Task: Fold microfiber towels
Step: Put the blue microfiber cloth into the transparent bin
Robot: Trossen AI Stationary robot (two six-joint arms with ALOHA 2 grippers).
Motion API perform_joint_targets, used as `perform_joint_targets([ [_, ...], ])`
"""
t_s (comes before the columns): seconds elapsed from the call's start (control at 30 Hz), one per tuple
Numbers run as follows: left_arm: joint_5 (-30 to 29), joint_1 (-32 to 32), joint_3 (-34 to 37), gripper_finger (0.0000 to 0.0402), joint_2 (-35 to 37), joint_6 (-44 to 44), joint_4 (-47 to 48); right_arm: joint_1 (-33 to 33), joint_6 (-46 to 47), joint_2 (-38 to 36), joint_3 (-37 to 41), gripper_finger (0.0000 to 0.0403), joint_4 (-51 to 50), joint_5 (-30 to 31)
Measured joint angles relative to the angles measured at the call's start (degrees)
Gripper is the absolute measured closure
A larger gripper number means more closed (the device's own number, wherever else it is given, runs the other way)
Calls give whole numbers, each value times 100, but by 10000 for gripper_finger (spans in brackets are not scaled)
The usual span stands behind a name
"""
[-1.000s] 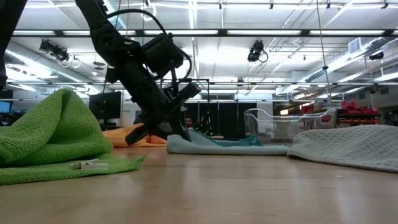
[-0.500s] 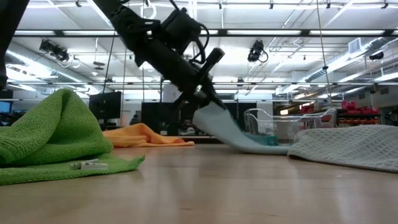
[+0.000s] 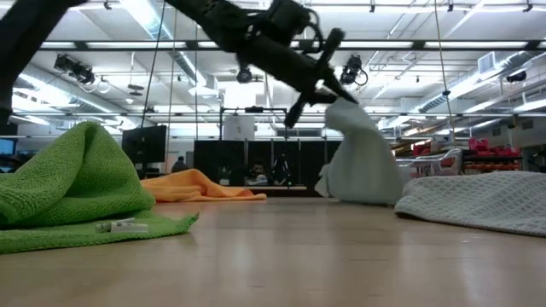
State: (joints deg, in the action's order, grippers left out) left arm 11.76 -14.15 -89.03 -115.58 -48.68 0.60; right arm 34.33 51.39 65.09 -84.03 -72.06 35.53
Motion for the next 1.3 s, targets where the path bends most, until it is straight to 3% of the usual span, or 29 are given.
perform_joint_targets([
  [0.27, 444, -401, -2512, 391, -954, 546, 1023, 87, 1191, -155, 0, 373, -1266, 480],
  [0.5, 920, -878, -4553, 391, -2026, 350, 1604, 270, 1264, -341, 0, 393, -1297, 1050],
  [0.6, 1221, -1050, -4368, 391, -2155, -322, 636, 283, 1259, -398, 0, 398, -1343, 1144],
  [0.83, 1397, -1324, -4416, 391, -2255, -675, 149, 289, 1351, -441, 0, 393, -1467, 1470],
  [0.97, 1395, -1406, -4426, 391, -2255, -726, 184, 177, 2043, -440, 7, 398, -1826, 1612],
  [1.13, 1457, -1409, -4424, 391, -2255, -627, 108, -637, 2146, -473, 368, 400, -1800, 1733],
  [1.3, 1753, -1413, -4422, 391, -2212, -809, -347, -2018, 1877, -477, 851, 400, -1799, 1402],
])
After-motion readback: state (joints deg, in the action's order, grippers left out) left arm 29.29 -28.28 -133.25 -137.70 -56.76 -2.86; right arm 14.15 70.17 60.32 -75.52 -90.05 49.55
